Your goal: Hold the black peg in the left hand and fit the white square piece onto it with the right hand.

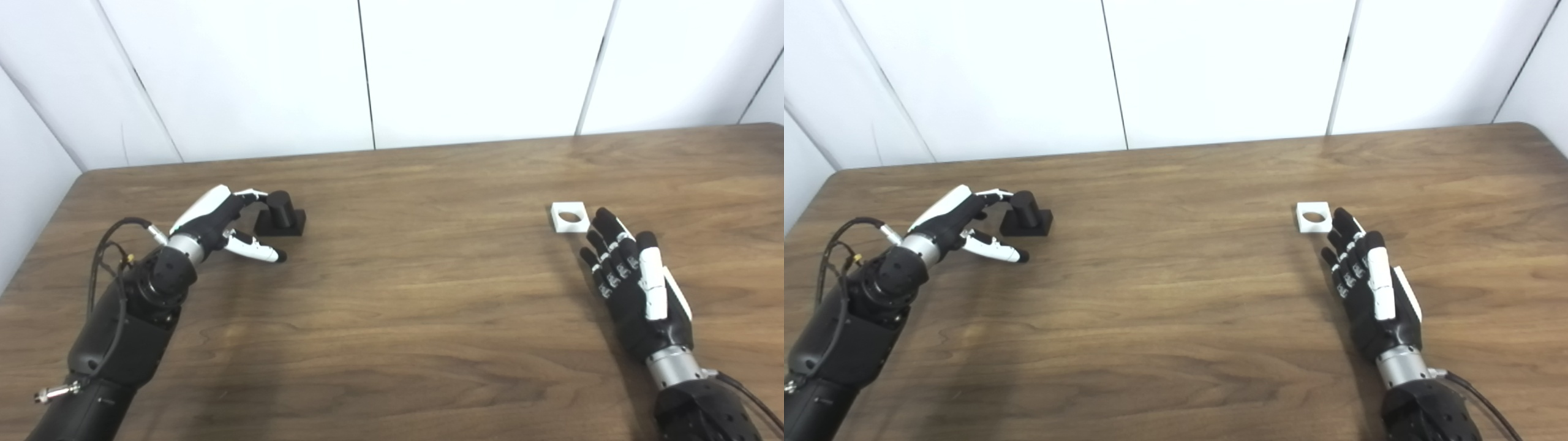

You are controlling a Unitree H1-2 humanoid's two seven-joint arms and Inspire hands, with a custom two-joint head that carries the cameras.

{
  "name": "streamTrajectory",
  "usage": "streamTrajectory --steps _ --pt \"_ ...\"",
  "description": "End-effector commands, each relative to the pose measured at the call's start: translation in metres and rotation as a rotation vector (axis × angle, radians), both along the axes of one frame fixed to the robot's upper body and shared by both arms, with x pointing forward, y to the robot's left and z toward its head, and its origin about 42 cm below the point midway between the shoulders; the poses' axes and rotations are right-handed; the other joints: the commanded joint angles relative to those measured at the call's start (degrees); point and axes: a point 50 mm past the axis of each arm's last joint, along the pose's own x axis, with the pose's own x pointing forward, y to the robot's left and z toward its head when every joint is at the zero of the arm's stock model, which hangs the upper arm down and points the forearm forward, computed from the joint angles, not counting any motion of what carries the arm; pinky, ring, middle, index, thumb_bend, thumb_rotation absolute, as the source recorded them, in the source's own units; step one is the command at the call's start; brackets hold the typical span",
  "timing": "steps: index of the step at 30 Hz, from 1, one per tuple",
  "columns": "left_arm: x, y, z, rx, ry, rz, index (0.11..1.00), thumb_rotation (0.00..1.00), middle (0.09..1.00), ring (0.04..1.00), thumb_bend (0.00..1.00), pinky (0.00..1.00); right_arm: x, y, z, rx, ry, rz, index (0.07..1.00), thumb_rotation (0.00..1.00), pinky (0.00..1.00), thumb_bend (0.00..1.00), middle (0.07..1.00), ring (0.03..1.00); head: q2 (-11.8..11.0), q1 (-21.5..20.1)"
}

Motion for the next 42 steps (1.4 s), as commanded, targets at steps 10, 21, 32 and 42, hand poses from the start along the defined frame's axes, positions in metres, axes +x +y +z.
streamTrajectory --steps 10,21,32,42 --pt "0.017 -0.002 0.034 0.135 -0.160 -0.039 0.794 0.23 0.926 0.990 0.93 1.00 -0.001 0.004 0.002 0.003 -0.009 0.002 0.938 0.89 1.00 0.62 0.995 1.000 0.0 -0.1" --pt "0.021 -0.002 0.027 0.162 -0.149 -0.045 0.792 0.25 0.923 0.999 0.93 1.00 -0.003 0.003 0.001 -0.014 -0.001 -0.004 0.937 0.89 0.98 0.64 0.991 1.000 -0.1 -0.5" --pt "0.021 0.000 0.018 0.172 -0.157 -0.037 0.753 0.23 0.915 0.990 0.88 1.00 -0.005 0.000 0.001 -0.017 0.000 0.001 0.937 0.89 0.97 0.64 0.993 1.000 -0.2 -0.3" --pt "0.021 0.000 0.013 0.195 -0.163 -0.032 0.721 0.21 0.911 0.985 0.86 1.00 -0.007 -0.001 0.001 -0.014 0.007 0.007 0.949 0.90 0.97 0.65 0.996 1.000 -0.2 -0.4"
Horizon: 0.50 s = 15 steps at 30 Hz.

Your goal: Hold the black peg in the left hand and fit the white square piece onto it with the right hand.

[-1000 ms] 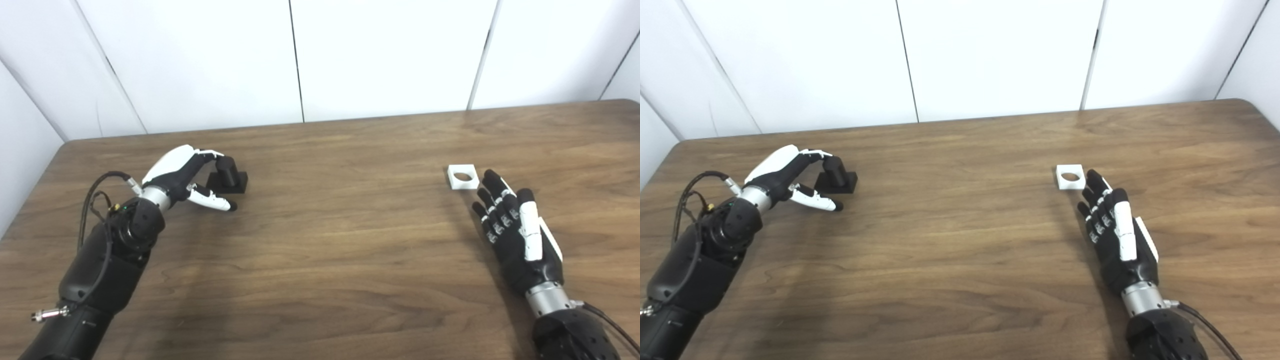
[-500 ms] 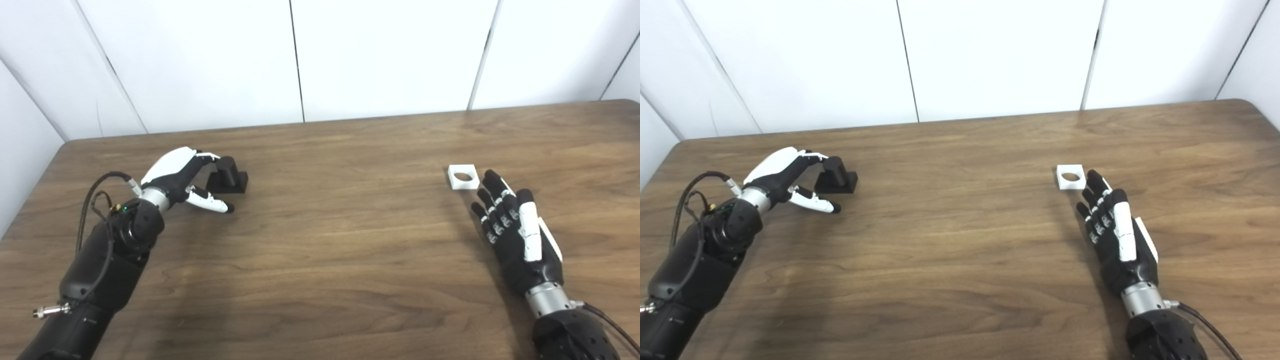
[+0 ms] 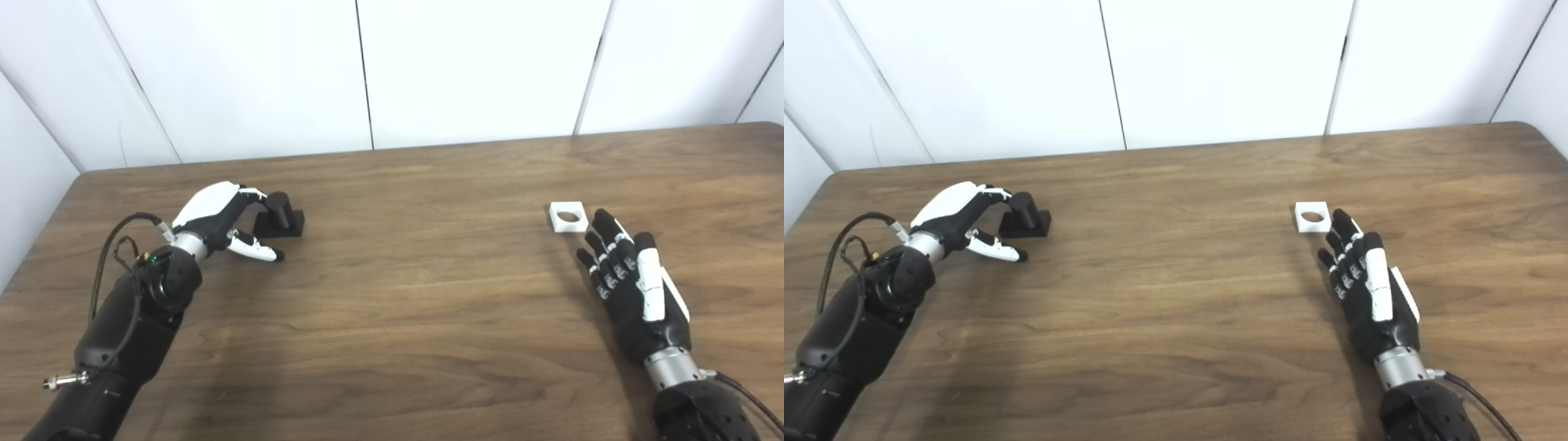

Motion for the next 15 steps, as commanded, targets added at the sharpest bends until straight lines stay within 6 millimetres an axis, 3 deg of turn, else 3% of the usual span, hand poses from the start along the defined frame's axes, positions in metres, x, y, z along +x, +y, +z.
streamTrajectory --steps 1,15 --pt "0.0131 0.0013 0.0279 0.023 -0.098 -0.001 0.715 0.21 0.912 0.986 0.85 1.00 -0.0039 -0.0012 0.0015 0.004 0.004 0.010 0.949 0.89 0.97 0.65 0.994 1.000 0.0 -0.1" --pt "0.0133 -0.0019 0.0266 0.052 -0.111 -0.010 0.649 0.23 0.897 0.986 0.84 1.00 -0.0055 0.0007 0.0021 -0.001 0.008 0.018 0.951 0.90 0.98 0.66 0.986 0.997 0.2 -0.4"
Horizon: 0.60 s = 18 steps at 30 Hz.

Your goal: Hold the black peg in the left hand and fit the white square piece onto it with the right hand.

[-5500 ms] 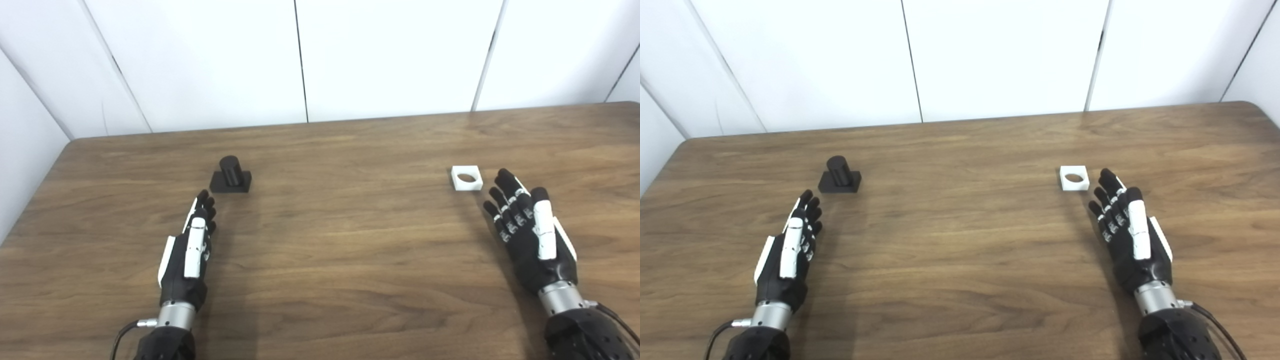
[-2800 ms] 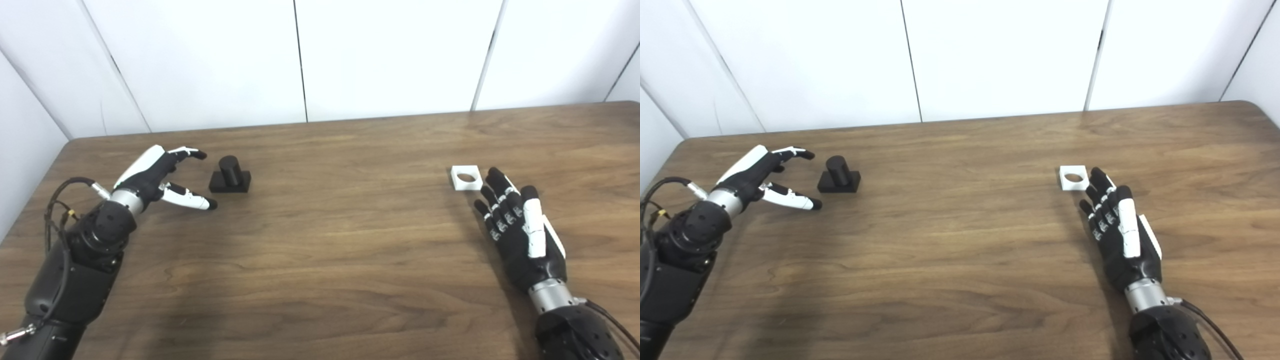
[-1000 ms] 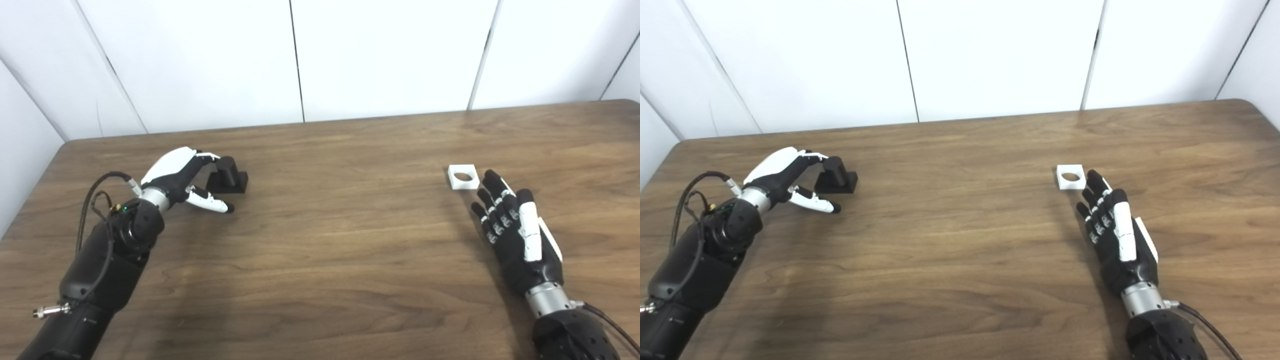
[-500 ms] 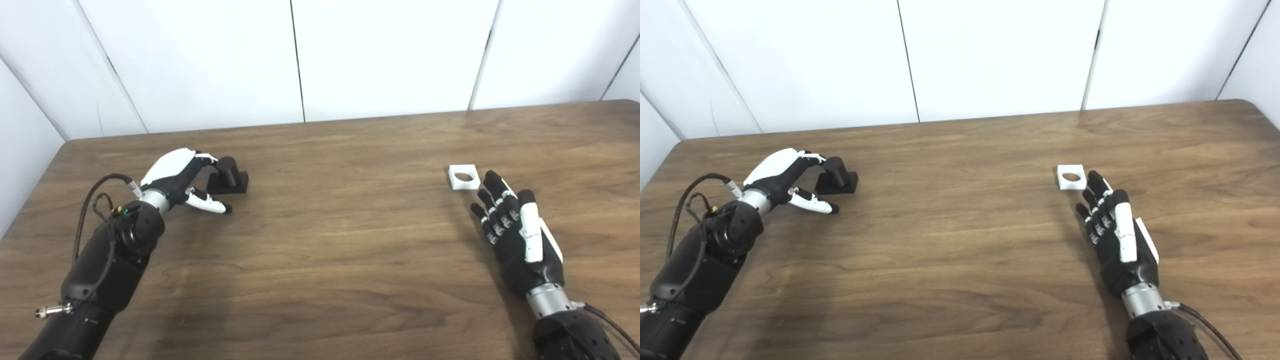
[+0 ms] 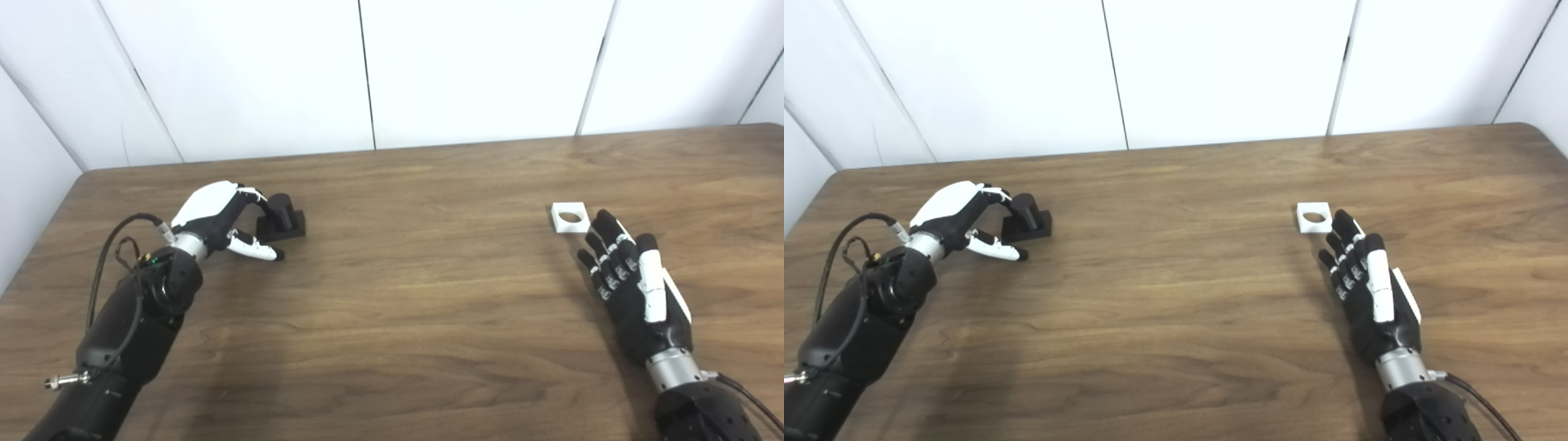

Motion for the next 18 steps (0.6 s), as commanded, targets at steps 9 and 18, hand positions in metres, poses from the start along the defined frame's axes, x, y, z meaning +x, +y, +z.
streamTrajectory --steps 9,18 --pt "0.011 -0.008 0.025 -0.012 -0.094 0.000 0.617 0.14 0.888 0.980 0.82 1.00 -0.007 0.000 0.002 -0.025 0.016 0.031 0.968 0.94 0.94 0.67 0.977 0.971 0.3 0.3" --pt "0.006 -0.011 0.017 -0.038 -0.137 0.000 0.503 0.07 0.865 0.957 0.55 1.00 -0.005 0.000 0.001 -0.026 0.018 0.047 0.978 0.94 0.95 0.70 0.990 0.999 0.5 0.6"
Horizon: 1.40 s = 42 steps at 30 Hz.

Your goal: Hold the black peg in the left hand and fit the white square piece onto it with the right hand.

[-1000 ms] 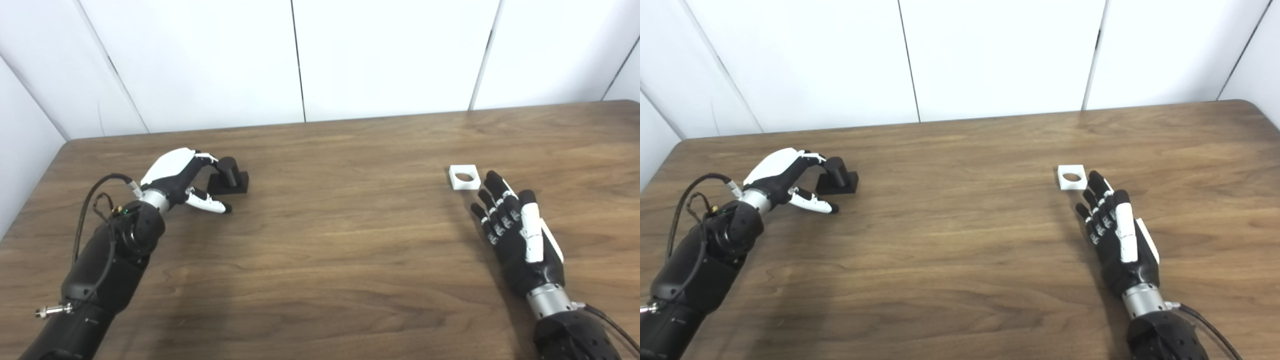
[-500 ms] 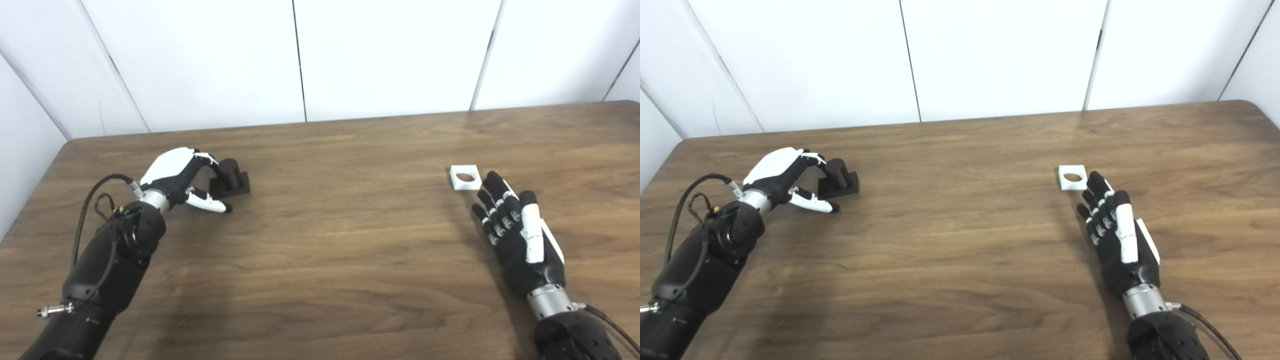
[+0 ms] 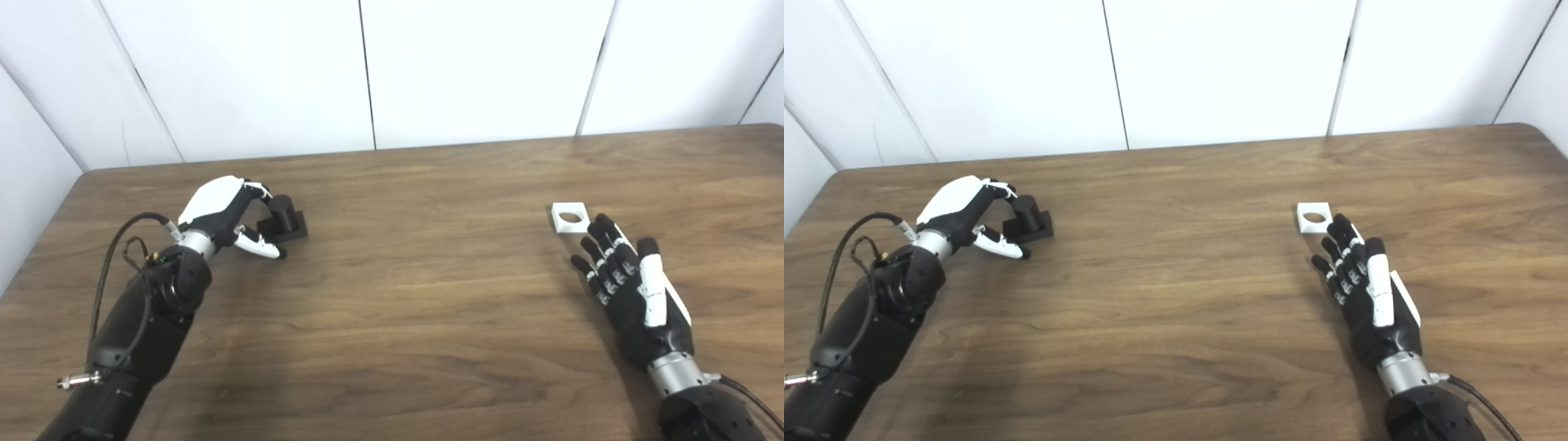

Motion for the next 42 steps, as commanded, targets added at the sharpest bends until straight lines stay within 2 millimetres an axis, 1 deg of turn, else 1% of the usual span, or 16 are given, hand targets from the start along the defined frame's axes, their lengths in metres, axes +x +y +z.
streamTrajectory --steps 1,10,18,22,27,29,33,42 --pt "0.006 0.001 0.018 0.012 -0.083 -0.007 0.497 0.07 0.864 0.956 0.54 1.00 0.000 0.002 0.000 0.001 0.003 0.014 0.978 0.94 0.95 0.70 0.989 0.997 0.0 0.0" --pt "0.002 -0.001 0.010 -0.011 -0.098 -0.012 0.490 0.06 0.856 0.951 0.52 1.00 0.001 0.001 0.002 -0.001 0.007 0.014 0.980 0.94 0.94 0.71 0.987 0.996 0.1 0.2" --pt "0.001 -0.002 0.008 -0.012 -0.081 -0.007 0.490 0.06 0.870 0.964 0.52 1.00 0.004 -0.001 0.003 0.003 0.000 0.022 0.981 0.93 0.96 0.70 0.992 1.000 0.2 0.4" --pt "-0.002 -0.004 0.007 -0.014 -0.078 -0.017 0.491 0.06 0.866 0.960 0.52 1.00 0.006 -0.001 0.004 0.010 0.000 0.020 0.982 0.94 0.97 0.68 0.990 1.000 0.4 0.4" --pt "-0.011 -0.011 0.007 -0.021 -0.071 -0.038 0.491 0.06 0.866 0.960 0.52 1.00 0.007 0.001 0.005 0.000 -0.001 0.023 0.990 0.96 0.97 0.67 0.993 1.000 0.7 0.3" --pt "-0.014 -0.014 0.006 -0.029 -0.068 -0.049 0.490 0.06 0.866 0.960 0.52 1.00 0.007 0.002 0.005 -0.003 -0.001 0.020 0.983 0.95 0.96 0.67 0.990 1.000 0.7 0.3" --pt "-0.023 -0.021 0.004 -0.042 -0.063 -0.067 0.491 0.06 0.871 0.960 0.52 1.00 0.006 0.003 0.005 -0.019 0.004 0.023 0.989 0.97 0.95 0.68 0.993 1.000 0.8 0.3" --pt "-0.046 -0.042 0.008 -0.039 -0.062 -0.141 0.491 0.06 0.875 0.970 0.52 1.00 0.006 0.003 0.000 -0.010 0.006 0.021 0.994 0.94 0.97 0.70 0.992 1.000 0.9 0.4"
